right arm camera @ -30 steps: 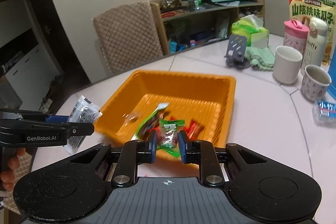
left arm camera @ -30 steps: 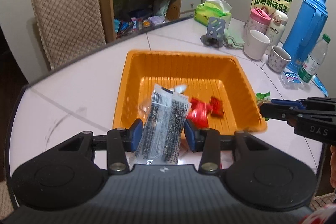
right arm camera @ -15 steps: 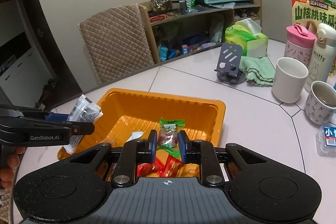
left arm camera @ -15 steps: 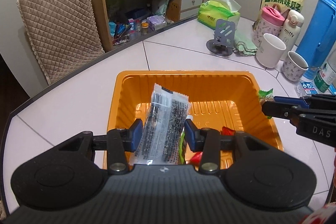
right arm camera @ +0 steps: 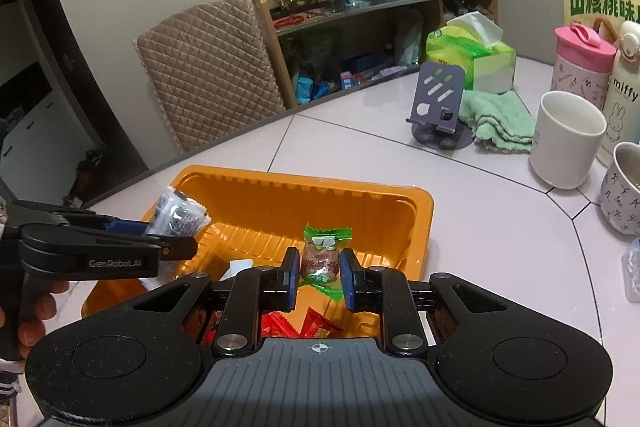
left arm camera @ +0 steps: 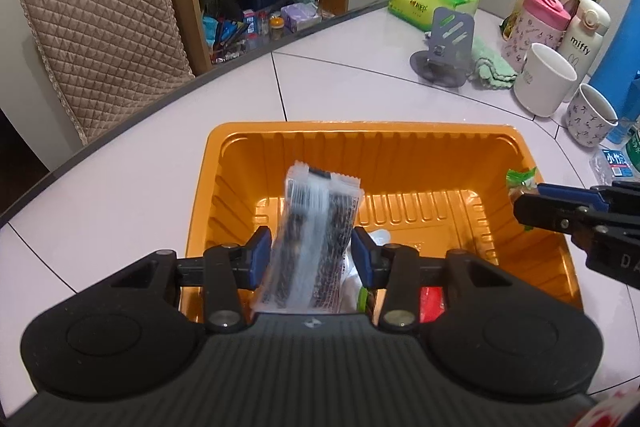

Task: Organize snacks
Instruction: 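Carry the sesame packet and green candy over the orange tray with both tools, then open the right tool to drop the green candy while the left tool drops the packet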

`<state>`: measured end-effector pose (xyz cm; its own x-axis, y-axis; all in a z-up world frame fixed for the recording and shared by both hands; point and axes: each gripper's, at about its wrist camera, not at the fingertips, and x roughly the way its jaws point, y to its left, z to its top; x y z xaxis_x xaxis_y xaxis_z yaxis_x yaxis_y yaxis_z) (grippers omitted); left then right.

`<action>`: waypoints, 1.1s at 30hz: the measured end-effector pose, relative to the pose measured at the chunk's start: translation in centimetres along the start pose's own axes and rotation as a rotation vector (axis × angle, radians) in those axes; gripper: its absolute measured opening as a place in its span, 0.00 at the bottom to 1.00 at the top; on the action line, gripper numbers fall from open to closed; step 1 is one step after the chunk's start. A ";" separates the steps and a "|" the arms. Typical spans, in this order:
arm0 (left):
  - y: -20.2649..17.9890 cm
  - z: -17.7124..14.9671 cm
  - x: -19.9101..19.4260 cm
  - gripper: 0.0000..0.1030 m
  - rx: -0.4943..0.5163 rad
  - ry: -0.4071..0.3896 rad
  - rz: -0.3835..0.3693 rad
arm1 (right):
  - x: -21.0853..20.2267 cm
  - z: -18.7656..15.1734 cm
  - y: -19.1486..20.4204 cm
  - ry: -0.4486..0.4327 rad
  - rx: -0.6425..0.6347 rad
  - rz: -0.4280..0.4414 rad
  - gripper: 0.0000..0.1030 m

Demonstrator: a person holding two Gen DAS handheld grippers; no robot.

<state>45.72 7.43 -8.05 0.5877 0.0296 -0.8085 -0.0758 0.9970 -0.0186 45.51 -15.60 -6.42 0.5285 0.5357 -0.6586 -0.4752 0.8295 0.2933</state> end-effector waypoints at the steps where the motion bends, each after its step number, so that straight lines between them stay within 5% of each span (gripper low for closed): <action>1: 0.0 0.1 0.1 0.37 -0.001 -0.006 0.001 | 0.1 0.0 0.1 0.002 0.000 0.001 0.21; 22: 0.4 0.3 -0.8 0.39 -0.021 -0.021 -0.015 | 1.3 0.5 1.4 -0.003 -0.010 0.021 0.22; 33: 0.7 -0.3 -3.2 0.51 -0.047 -0.049 -0.026 | -0.1 1.0 1.3 -0.056 0.040 0.038 0.29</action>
<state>43.48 8.05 -5.66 0.6285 0.0082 -0.7777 -0.0971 0.9929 -0.0680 45.52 -14.39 -5.32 0.5495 0.5743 -0.6068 -0.4684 0.8132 0.3456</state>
